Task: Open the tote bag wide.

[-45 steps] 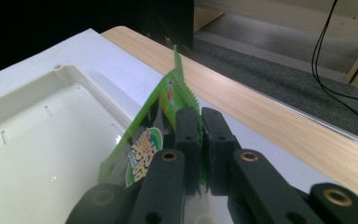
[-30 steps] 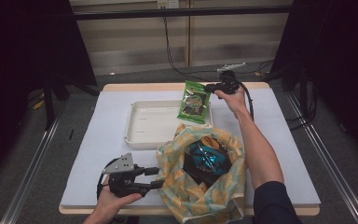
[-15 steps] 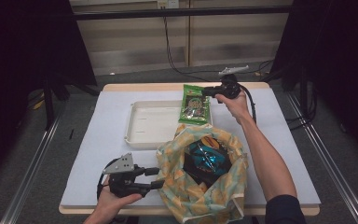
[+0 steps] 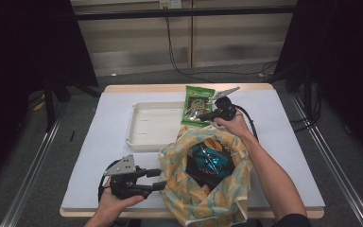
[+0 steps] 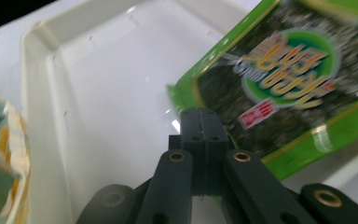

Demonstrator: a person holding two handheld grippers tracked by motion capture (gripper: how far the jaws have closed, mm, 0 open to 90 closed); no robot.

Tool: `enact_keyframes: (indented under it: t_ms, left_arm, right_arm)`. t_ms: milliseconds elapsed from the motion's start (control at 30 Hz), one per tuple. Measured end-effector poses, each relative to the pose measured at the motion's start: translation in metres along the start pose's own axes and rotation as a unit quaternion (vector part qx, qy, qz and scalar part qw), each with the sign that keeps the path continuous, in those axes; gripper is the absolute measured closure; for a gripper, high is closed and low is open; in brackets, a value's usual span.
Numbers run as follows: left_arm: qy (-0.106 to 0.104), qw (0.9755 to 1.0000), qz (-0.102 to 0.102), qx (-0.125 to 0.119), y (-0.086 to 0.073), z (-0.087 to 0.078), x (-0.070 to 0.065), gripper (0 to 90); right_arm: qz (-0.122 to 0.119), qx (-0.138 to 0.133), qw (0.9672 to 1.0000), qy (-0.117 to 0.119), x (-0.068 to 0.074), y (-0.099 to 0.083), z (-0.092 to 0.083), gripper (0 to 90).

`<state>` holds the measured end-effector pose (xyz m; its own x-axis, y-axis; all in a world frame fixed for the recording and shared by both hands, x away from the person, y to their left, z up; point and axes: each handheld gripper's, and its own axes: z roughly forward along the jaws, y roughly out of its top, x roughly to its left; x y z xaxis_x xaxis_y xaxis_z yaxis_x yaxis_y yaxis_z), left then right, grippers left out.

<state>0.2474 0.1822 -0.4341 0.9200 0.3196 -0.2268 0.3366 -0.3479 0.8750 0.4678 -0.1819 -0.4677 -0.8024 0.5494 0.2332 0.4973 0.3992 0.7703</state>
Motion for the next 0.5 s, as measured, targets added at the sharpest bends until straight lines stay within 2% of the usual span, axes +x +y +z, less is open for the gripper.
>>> enact_keyframes:
  t_ms: [200,333,367,500]
  left_arm:
    - [-0.002,1.0000,0.004,0.004,0.001,0.001,0.000,49.3]
    - [0.000,1.0000,0.004,0.003,0.001,0.000,0.000,49.3]
    - [0.000,1.0000,0.002,0.002,0.001,0.000,0.000,49.2]
    - [-0.001,1.0000,0.005,0.004,0.000,0.000,0.000,49.1]
  right_arm:
    - [-0.003,0.022,0.9997,0.008,-0.001,0.000,0.009,90.0]
    - [-0.001,0.037,0.9993,0.006,-0.005,0.000,0.014,90.0]
    - [0.006,0.044,0.9990,0.005,-0.007,-0.001,0.017,90.0]
    - [0.007,0.050,0.9987,0.000,-0.011,0.002,0.018,90.0]
